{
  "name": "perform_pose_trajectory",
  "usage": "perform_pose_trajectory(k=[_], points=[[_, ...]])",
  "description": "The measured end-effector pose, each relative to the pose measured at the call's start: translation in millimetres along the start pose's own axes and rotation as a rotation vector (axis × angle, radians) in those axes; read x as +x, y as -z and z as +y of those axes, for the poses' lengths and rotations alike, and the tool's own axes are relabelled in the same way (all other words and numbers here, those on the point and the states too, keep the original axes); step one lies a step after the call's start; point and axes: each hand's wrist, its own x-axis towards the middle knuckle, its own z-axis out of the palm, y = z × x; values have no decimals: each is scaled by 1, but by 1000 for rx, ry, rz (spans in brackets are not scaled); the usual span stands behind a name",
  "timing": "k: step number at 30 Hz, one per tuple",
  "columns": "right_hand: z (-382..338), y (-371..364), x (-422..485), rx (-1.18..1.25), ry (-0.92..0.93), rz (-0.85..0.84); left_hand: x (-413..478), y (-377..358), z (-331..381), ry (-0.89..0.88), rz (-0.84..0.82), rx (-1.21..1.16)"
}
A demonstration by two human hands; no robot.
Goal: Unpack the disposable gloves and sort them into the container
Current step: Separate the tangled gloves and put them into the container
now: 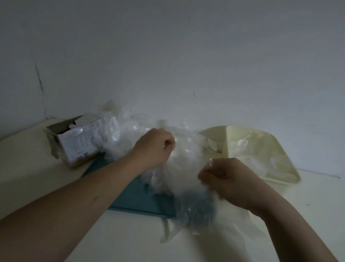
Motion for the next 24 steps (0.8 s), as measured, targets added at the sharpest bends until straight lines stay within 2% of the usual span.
perform_pose_trajectory(k=[2, 4, 8, 10, 12, 15, 17, 19, 22, 24], points=[[-3, 0, -2, 54, 63, 29, 0, 27, 7, 58, 116, -202], [-9, 2, 0, 74, 149, 71, -2, 54, 14, 134, 154, -394], [-23, 2, 10, 156, 248, 136, -23, 87, 26, 273, 28, -920], [-33, 0, 15, 174, 283, 152, -35, 95, 27, 308, -25, -1092], [-40, -3, 20, 101, 310, 160, -42, 98, 26, 329, -82, -1162], [-50, -9, 30, -39, 301, 141, -46, 100, 21, 355, -222, -1118], [-56, -13, 34, 78, 283, 83, -48, 98, 18, 343, -281, -1069], [-59, -16, 38, 267, 242, 30, -47, 95, 16, 369, -254, -1095], [-53, -20, 42, 402, 139, 56, -48, 94, 13, 504, -144, -1205], [-46, -24, 44, 421, 96, 96, -50, 94, 3, 563, -206, -1278]])
